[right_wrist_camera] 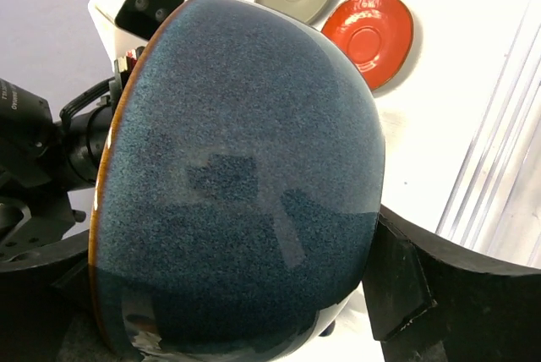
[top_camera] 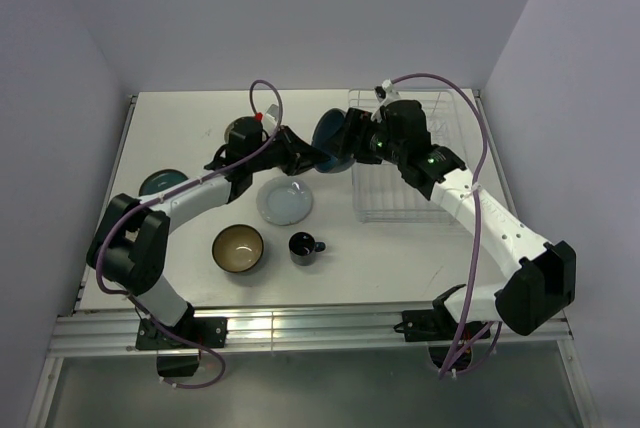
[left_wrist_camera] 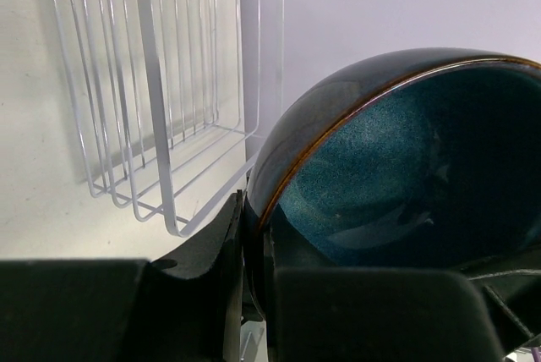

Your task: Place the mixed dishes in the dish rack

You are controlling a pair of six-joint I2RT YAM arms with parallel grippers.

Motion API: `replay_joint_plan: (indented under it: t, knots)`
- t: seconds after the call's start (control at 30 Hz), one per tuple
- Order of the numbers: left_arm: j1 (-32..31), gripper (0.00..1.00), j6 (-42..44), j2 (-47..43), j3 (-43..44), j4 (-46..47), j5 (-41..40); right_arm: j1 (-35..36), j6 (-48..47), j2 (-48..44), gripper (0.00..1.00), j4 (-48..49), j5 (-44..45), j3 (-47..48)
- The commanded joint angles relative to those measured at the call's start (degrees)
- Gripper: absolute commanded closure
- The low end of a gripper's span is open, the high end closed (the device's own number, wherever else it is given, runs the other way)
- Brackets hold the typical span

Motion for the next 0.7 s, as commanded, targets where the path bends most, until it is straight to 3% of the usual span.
replay_joint_plan:
  t: [0.0, 0.17, 0.4, 0.53, 0.67]
  knots:
    - [-1.37, 1.0, -0.54, -0.99, 3.71, 6.13, 2.51, 0.03, -2.38, -2.67, 0.26, 5.57, -2.62, -0.31]
    - [-1.99, 1.0, -0.89, -0.46, 3.71, 6.92, 2.34, -1.2, -4.05, -3.02, 0.3, 6.71, -6.49, -1.01]
    - [-3.48, 1.0, -0.71, -0.02, 4.32, 7.1, 1.98, -2.61, -5.63, -2.76, 0.07, 7.94, -10.53, -1.37]
    - [-3.66, 1.0, -0.71, 0.15, 4.41, 6.92, 1.9, -3.4, -5.63, -2.84, 0.05, 8.74, -12.12, -1.98]
    - [-3.92, 1.0, -0.8, 0.15, 4.15, 7.27, 1.81, -4.8, -5.02, -3.02, 0.1, 9.79, -13.97, -3.03]
